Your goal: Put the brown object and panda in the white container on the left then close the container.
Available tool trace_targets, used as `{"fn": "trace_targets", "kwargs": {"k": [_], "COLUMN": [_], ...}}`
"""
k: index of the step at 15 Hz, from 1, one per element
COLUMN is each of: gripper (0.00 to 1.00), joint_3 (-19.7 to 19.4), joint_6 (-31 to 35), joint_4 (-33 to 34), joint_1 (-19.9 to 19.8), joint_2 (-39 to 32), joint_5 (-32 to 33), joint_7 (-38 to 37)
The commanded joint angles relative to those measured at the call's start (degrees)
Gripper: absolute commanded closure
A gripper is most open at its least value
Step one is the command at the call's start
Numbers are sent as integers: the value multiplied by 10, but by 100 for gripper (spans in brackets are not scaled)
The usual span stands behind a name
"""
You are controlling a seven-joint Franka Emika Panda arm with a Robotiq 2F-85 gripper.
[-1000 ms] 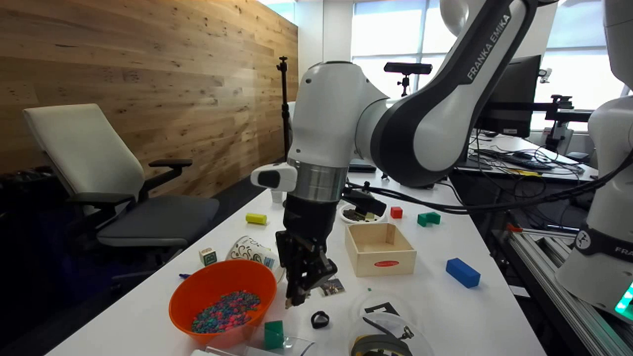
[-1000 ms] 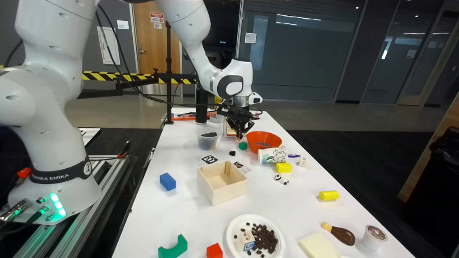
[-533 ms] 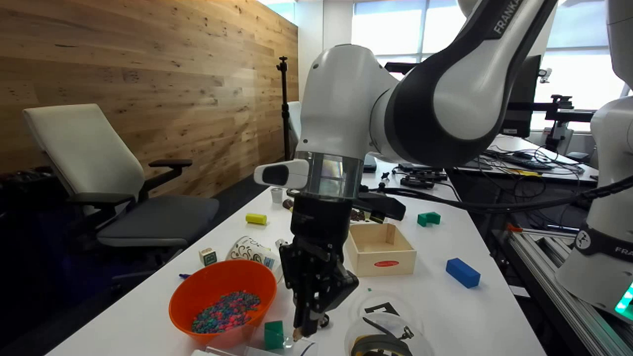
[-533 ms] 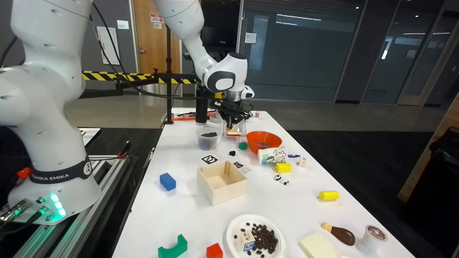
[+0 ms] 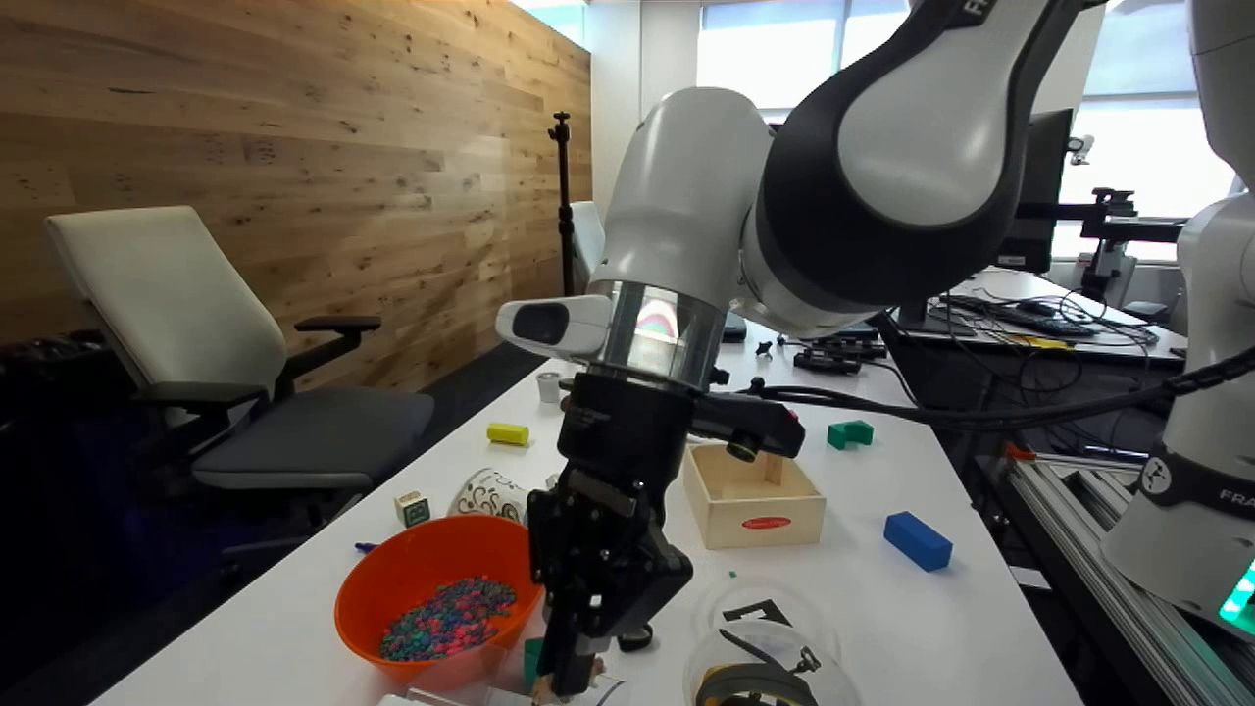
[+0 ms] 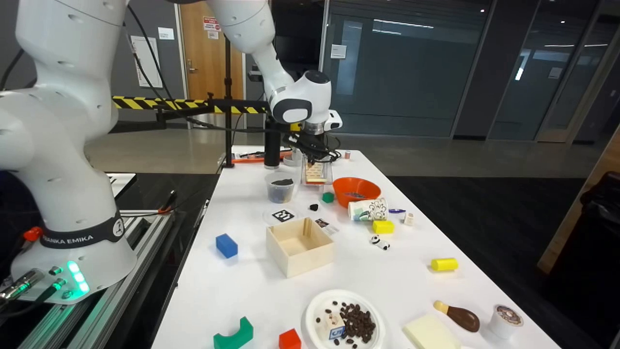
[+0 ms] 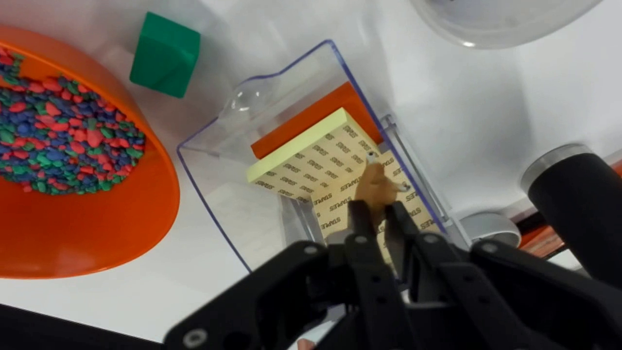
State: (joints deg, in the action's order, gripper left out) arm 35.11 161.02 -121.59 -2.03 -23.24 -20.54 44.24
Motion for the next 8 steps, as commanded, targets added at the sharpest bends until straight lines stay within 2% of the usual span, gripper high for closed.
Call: {"fn": "trace_targets", "kwargs": {"k": [1, 4, 6, 7, 8], "gripper": [97, 97, 97, 61, 60], "joint_3": [45, 85, 114, 118, 118], "joint_6": [47, 112, 128, 128, 129], "joint_4": [-1, 1, 2, 1, -2], "joint_1": [-39, -72, -96, -101, -104], "joint_2": [-28, -70, -97, -104, -105], "joint_5": [-37, -23, 0, 13, 24], "joint_7": [42, 48, 37, 23, 12]}}
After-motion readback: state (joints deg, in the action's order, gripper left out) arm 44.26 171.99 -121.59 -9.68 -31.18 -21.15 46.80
